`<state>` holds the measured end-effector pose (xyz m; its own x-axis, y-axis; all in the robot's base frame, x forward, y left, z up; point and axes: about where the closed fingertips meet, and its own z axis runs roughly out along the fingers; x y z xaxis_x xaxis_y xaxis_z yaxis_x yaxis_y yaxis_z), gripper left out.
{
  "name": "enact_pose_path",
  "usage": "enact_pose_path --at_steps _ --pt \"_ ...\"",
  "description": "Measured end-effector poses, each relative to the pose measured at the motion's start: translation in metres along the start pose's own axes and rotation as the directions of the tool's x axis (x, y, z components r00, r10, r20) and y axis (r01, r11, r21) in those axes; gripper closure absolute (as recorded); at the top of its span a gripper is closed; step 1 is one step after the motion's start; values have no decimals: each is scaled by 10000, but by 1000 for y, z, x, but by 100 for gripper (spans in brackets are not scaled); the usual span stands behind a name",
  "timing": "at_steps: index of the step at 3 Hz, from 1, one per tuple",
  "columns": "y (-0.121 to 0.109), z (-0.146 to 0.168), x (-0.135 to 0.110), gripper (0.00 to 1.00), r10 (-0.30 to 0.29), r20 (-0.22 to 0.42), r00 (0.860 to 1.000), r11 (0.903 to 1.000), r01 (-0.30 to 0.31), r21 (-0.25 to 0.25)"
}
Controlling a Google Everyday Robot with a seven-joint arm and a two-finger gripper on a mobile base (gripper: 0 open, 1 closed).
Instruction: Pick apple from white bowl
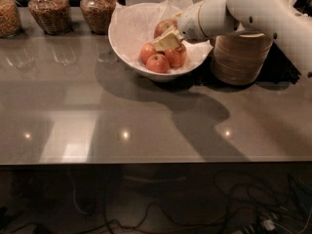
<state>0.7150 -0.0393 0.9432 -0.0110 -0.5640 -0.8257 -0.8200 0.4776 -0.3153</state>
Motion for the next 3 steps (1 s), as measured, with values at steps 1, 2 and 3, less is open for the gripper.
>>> enact_pose_path --at_steps 1,2,3 --pt "8 -27 -9 100 -575 170 9982 9951 587 -794" --pt "22 -64 -11 100 -1003 187 9948 9811 1020 -1646" --pt "36 -102 -9 100 -1037 -71 9946 9755 1003 -1958"
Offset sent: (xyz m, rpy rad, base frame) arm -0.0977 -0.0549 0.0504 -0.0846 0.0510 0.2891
